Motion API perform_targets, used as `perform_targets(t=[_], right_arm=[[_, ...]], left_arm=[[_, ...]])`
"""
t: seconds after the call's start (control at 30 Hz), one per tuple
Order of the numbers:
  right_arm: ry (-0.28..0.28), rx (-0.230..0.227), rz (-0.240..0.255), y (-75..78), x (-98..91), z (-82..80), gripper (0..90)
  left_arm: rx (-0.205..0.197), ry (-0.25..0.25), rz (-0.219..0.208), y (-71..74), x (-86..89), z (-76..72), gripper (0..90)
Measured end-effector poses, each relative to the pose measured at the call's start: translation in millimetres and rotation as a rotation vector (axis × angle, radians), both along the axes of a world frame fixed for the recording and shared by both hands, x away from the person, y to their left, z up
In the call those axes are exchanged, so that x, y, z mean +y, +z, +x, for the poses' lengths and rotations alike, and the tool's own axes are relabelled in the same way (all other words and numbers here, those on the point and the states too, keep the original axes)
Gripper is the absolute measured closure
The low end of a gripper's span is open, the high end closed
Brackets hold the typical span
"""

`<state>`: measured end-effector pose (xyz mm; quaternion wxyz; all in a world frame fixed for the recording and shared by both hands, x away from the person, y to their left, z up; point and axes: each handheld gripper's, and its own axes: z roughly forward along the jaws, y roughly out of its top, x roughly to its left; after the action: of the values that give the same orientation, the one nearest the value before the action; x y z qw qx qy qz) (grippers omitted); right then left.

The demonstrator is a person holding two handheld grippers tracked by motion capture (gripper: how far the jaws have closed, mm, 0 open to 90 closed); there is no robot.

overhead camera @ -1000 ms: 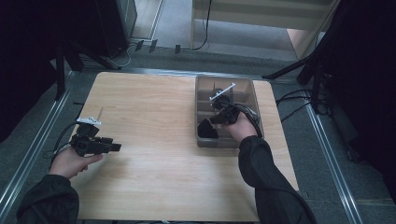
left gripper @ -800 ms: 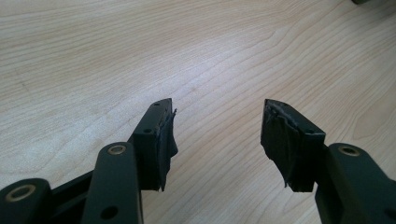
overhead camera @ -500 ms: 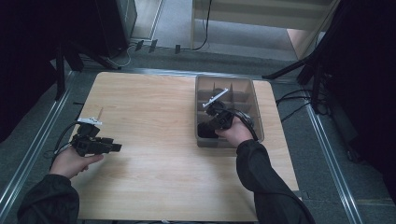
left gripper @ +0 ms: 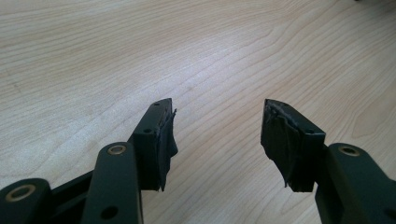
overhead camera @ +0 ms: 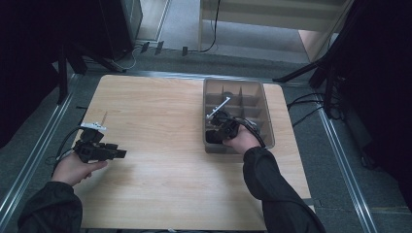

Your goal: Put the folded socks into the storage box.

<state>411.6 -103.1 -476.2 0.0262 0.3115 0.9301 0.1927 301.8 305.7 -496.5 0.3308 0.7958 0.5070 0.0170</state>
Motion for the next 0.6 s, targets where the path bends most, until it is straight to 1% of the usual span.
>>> perform_targets(t=[0.1,0.2,0.43,0.57,0.6], right_arm=[[-0.003,0.013,-0.021,-3.9,1.4,0.5,90.0],[-0.003,0.02,-0.03,-5.7,2.4,1.3,90.0],[-0.024,0.058,-0.019,-7.2,1.2,5.0,90.0],[-0.027,0.049,-0.009,-6.0,-0.3,3.1,90.0],[-0.032,0.048,0.001,-4.7,-1.0,2.1,90.0]], left_arm=[[-0.001,0.001,-0.001,0.2,0.1,0.0,43.5],[0.0,0.001,0.001,0.0,-0.1,0.0,43.5],[0.0,-0.001,-0.002,-0.4,-1.0,0.3,43.5],[-0.002,-0.002,0.001,-0.7,-1.4,0.1,43.5],[-0.002,-0.002,0.001,-0.8,-1.5,0.3,43.4]])
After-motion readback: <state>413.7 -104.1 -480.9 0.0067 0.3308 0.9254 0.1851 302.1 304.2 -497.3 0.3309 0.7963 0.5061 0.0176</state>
